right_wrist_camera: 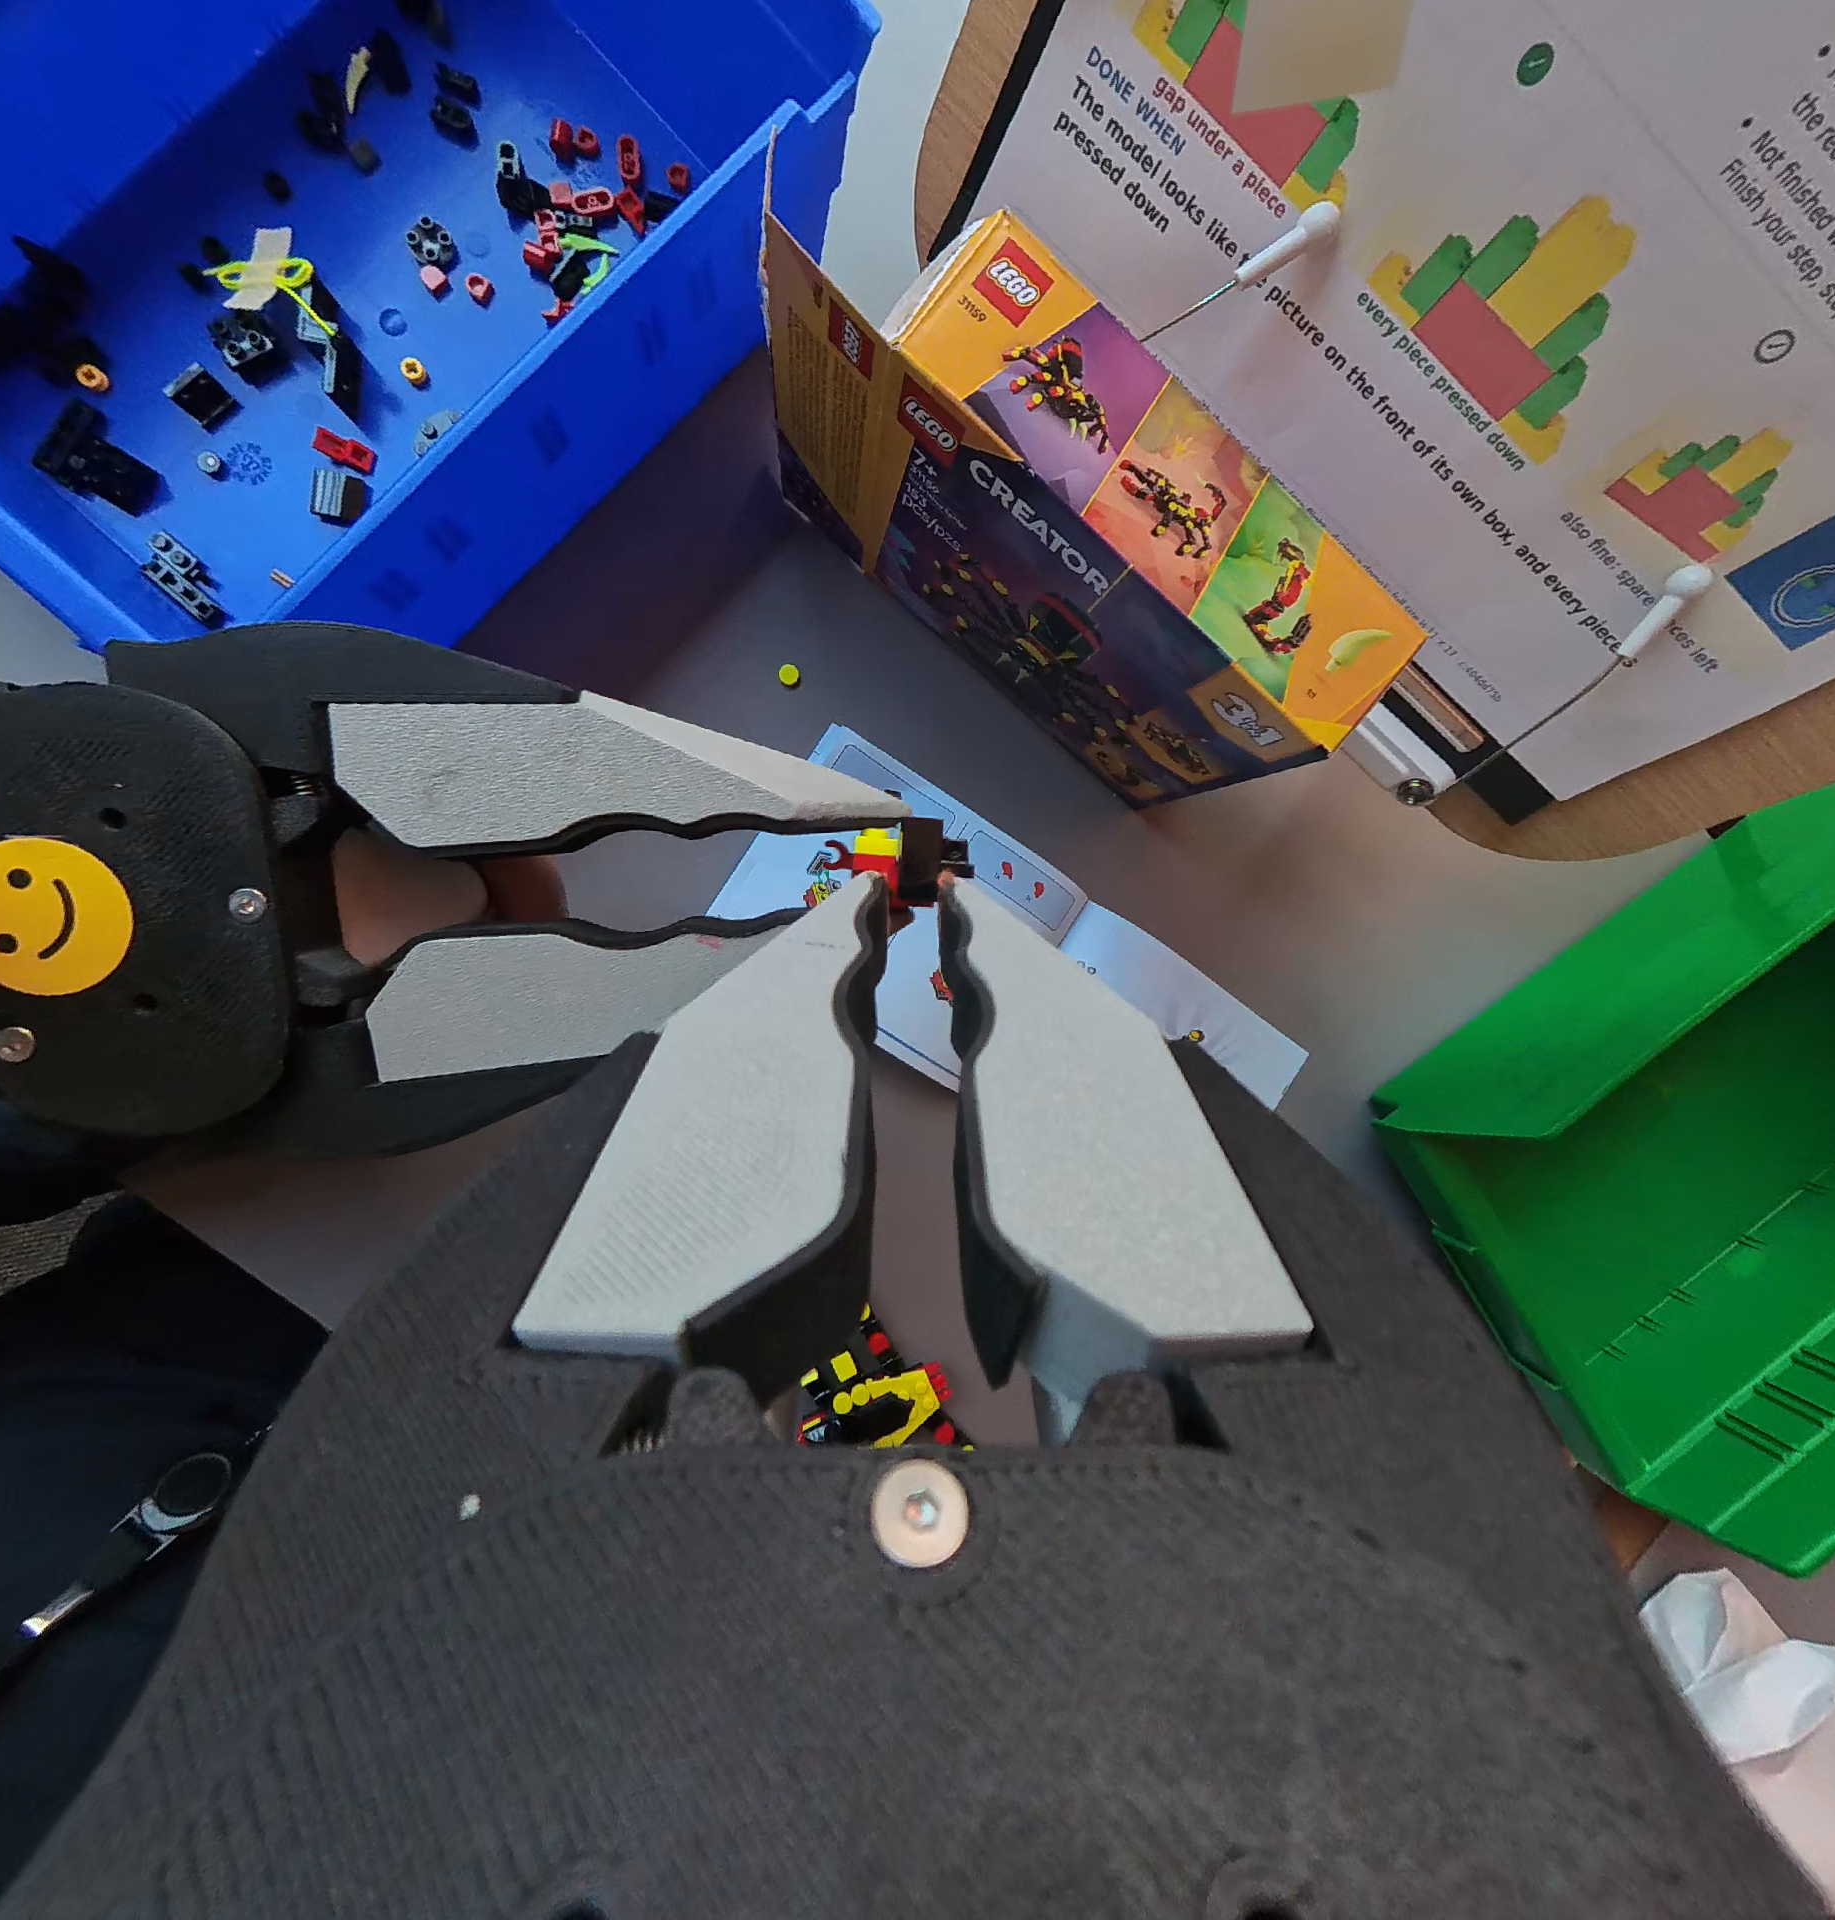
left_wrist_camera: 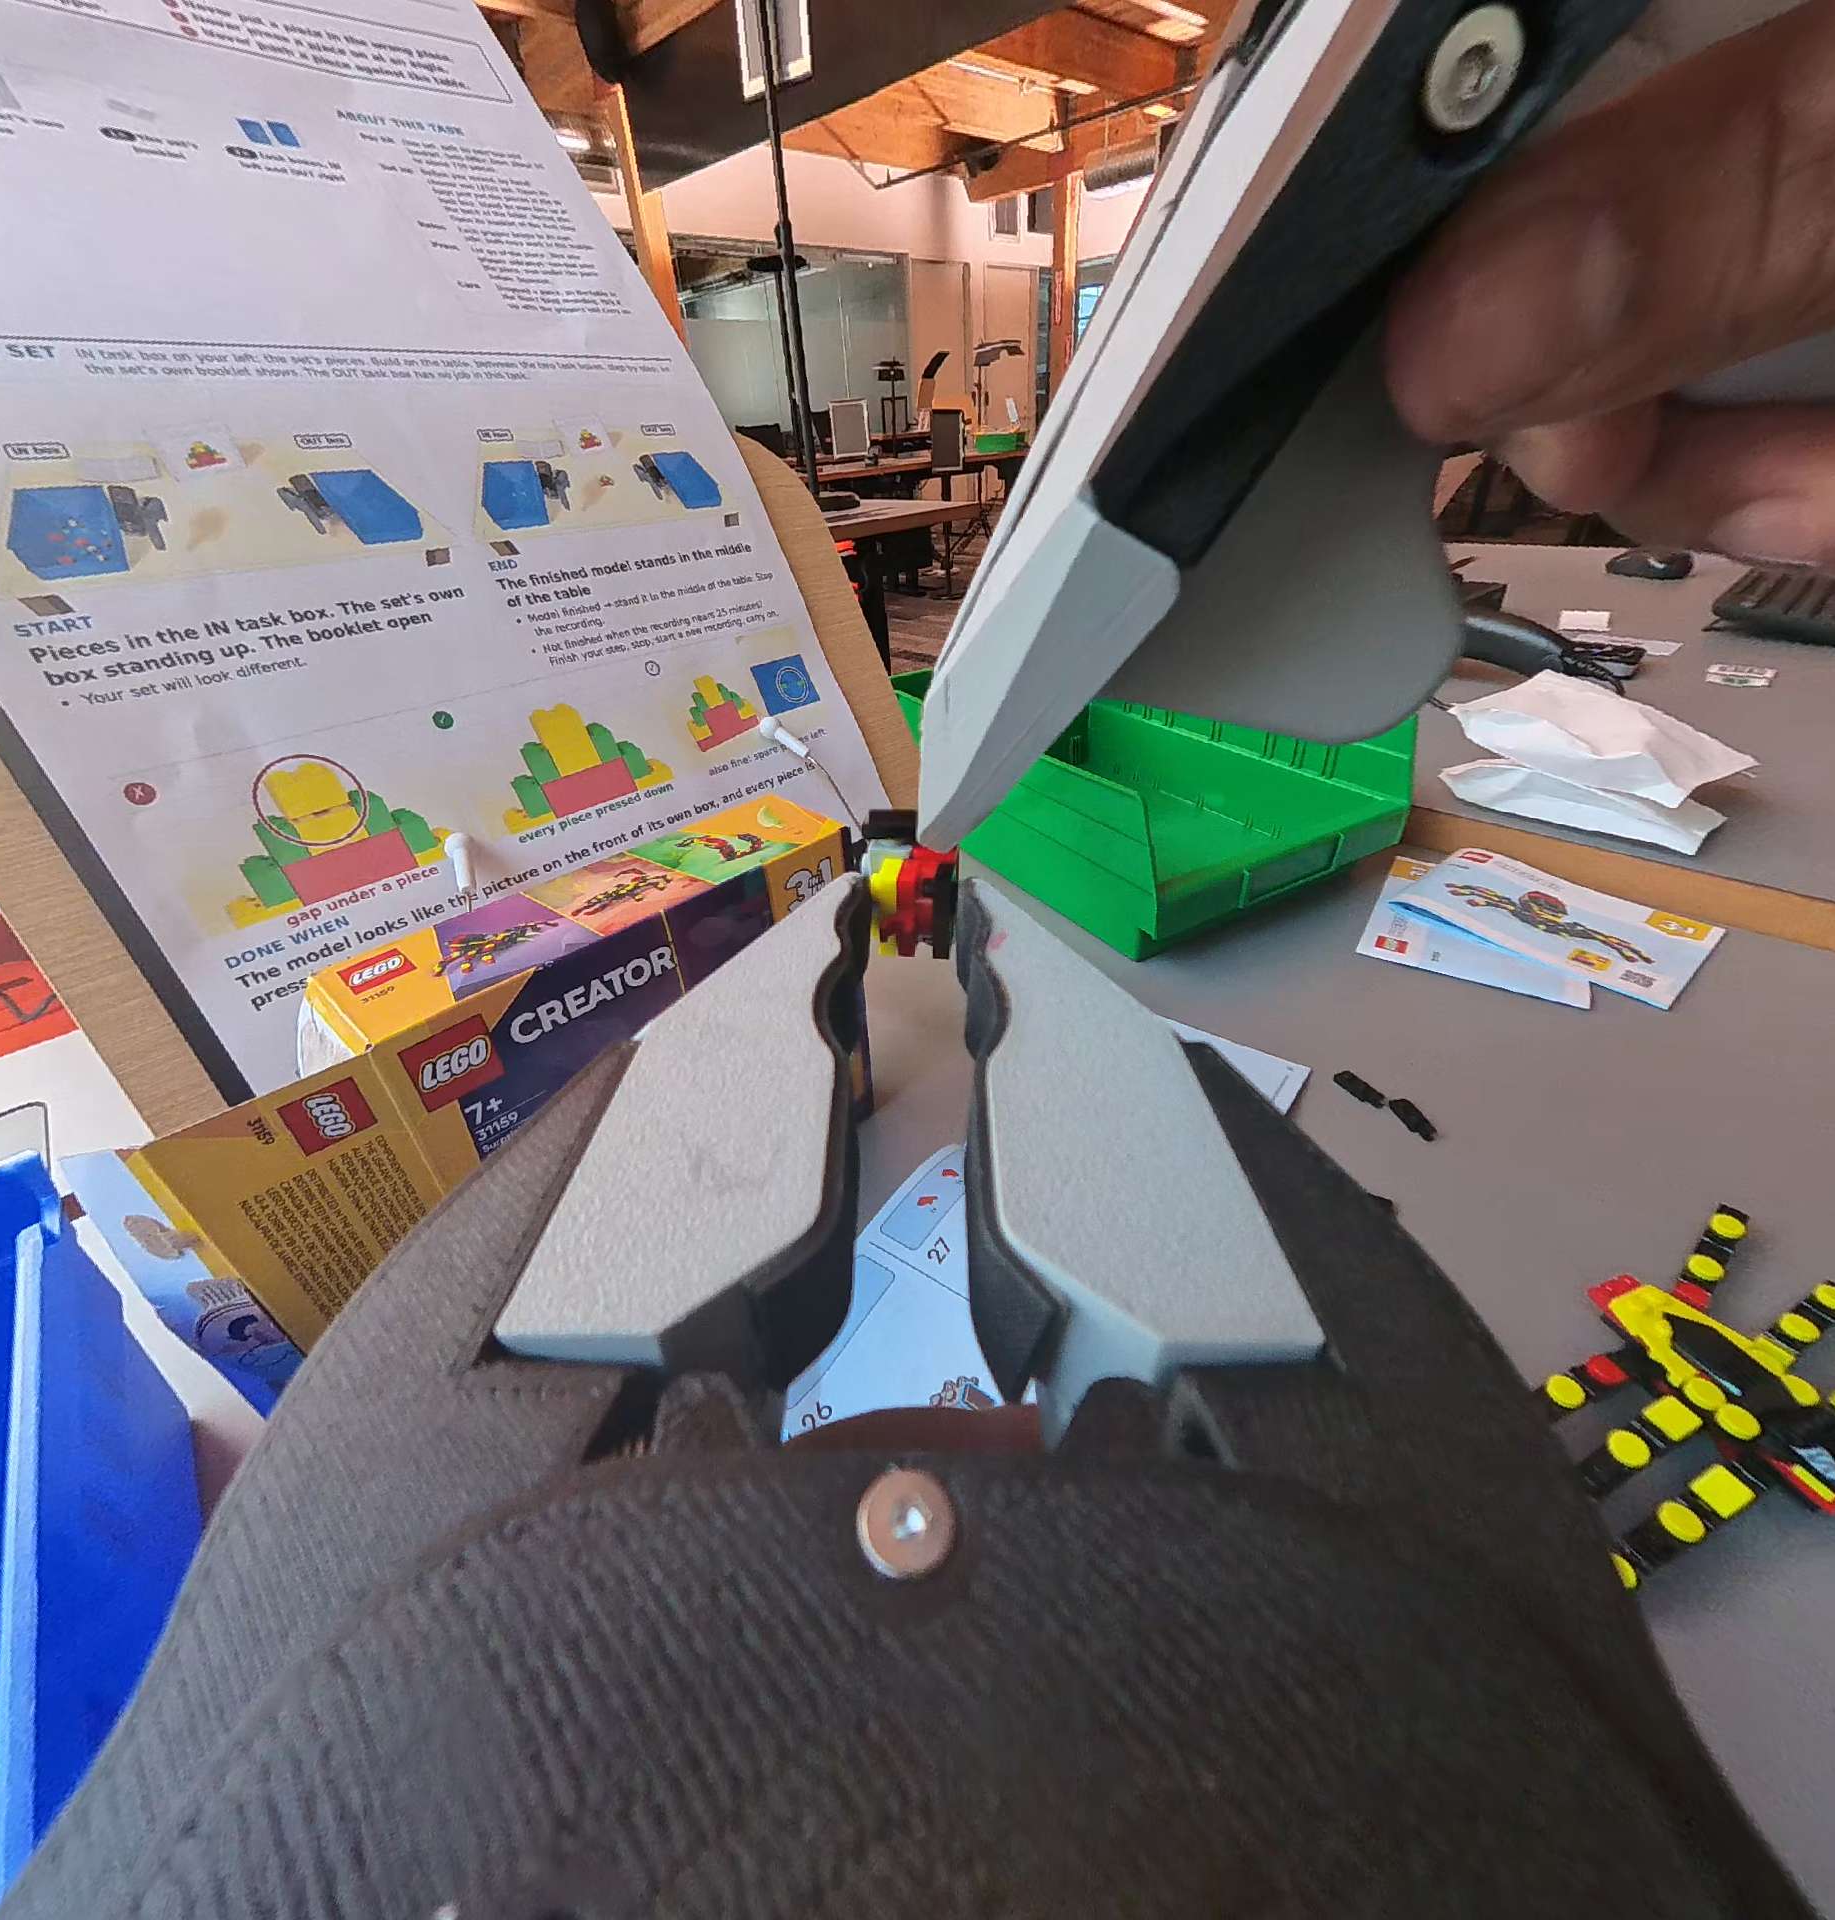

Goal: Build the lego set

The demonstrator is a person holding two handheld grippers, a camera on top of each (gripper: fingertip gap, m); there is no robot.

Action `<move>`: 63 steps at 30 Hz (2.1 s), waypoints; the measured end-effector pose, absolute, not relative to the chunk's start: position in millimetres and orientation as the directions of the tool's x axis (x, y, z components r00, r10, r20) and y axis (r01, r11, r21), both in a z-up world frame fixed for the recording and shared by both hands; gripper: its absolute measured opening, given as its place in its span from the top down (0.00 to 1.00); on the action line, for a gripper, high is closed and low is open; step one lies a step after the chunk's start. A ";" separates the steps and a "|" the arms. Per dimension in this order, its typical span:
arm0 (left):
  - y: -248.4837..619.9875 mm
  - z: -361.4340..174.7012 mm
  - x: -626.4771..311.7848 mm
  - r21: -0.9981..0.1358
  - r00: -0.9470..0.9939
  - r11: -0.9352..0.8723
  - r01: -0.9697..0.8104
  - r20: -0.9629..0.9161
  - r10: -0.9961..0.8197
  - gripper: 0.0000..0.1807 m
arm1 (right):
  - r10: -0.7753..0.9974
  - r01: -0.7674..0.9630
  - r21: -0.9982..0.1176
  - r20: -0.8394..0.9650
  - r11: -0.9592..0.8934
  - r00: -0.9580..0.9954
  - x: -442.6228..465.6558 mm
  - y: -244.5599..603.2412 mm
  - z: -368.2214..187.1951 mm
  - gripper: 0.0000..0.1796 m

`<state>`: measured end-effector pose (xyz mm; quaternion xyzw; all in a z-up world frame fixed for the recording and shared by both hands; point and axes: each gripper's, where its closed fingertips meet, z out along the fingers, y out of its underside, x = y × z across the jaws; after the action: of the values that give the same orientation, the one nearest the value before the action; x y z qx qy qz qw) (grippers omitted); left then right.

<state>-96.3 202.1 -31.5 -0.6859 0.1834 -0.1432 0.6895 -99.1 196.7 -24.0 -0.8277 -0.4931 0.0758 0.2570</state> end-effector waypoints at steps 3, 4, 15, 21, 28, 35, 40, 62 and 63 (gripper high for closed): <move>201.8 -31.3 -96.2 -0.998 0.892 0.019 -0.054 -0.057 -0.449 0.93 | 0.856 0.780 -0.499 0.131 -0.379 0.500 -98.7 195.9 -23.3 0.96; 201.8 -31.2 -96.1 -0.998 0.891 0.019 -0.054 -0.056 -0.450 0.93 | 0.856 0.780 -0.498 0.132 -0.378 0.500 -98.5 195.7 -23.2 0.96; 199.6 -30.7 -98.3 -0.999 0.884 0.017 -0.048 -0.050 -0.465 0.93 | 0.887 0.781 -0.566 0.176 -0.264 0.428 -80.9 191.5 -3.3 0.94; 196.5 -35.4 -92.0 -0.999 0.845 -0.017 -0.035 -0.021 -0.535 0.93 | 0.918 0.709 -0.702 0.239 -0.061 0.315 -44.9 175.6 0.7 0.89; 196.0 -44.3 -82.7 -0.996 0.821 -0.045 -0.074 -0.035 -0.569 0.93 | 0.928 0.658 -0.751 0.284 0.058 0.241 -10.3 162.2 -26.5 0.85; 188.7 -46.9 -71.2 -0.996 0.762 -0.069 -0.055 0.003 -0.648 0.93 | 0.905 0.617 -0.743 0.410 0.260 0.112 -0.7 142.0 -42.7 0.75; 179.5 -44.0 -62.1 -0.996 0.714 -0.075 -0.052 0.015 -0.700 0.93 | 0.867 0.583 -0.722 0.495 0.372 0.060 0.2 133.7 -50.1 0.72; 118.4 -0.7 -28.1 -0.987 0.401 -0.152 0.052 0.160 -0.902 0.93 | 0.709 0.441 -0.653 0.703 0.615 0.052 -4.5 101.5 -5.0 0.61; 116.6 1.6 -27.5 -0.987 0.393 -0.153 0.053 0.162 -0.905 0.93 | 0.708 0.436 -0.654 0.704 0.618 0.053 -4.0 100.4 -2.0 0.61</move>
<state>-27.5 116.6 1.6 -0.6243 0.3413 -0.4323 0.5540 -4.0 100.4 -2.0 -0.4216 -0.6786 0.1152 0.5904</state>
